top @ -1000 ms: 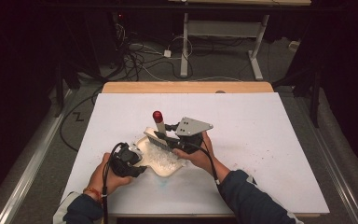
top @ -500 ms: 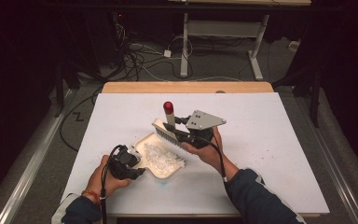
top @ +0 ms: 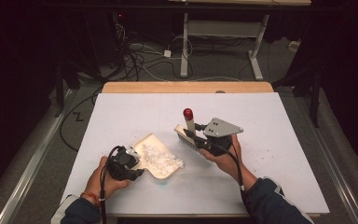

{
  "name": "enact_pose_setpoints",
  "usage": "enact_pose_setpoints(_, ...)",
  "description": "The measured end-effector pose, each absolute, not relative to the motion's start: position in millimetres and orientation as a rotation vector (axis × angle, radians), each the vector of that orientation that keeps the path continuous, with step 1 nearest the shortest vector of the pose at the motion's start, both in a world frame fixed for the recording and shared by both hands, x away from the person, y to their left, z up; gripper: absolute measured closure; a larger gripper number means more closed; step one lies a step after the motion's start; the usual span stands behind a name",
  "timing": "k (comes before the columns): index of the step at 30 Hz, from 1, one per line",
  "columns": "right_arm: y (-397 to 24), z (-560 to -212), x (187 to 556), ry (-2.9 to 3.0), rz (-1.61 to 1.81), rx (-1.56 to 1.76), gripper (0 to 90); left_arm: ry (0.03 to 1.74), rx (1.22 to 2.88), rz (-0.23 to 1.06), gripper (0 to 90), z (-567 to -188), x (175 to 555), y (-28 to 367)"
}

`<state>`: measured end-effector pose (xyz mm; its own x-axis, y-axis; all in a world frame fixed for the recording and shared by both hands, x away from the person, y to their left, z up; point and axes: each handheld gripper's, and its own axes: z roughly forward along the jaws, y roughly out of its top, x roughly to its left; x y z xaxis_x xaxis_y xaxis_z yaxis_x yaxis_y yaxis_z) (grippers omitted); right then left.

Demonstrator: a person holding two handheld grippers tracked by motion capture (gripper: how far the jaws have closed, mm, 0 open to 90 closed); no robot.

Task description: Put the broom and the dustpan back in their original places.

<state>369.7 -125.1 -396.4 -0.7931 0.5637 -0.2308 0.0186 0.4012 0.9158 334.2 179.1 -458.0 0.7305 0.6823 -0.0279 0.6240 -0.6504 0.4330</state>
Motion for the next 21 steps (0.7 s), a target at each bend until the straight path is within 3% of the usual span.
enact_pose_setpoints(12, -82.8, -404.1, 340.3, 2.220, 1.442, 0.490, 71.2, 1.011, 2.529, 0.204, 63.2, -458.2, 333.2, 175.6)
enact_pose_setpoints(21, -55.7, -396.4, 340.4, 2.206, 1.452, 0.423, 71.2, 1.008, 2.530, 0.205, 63.2, -458.0, 332.3, 175.5)
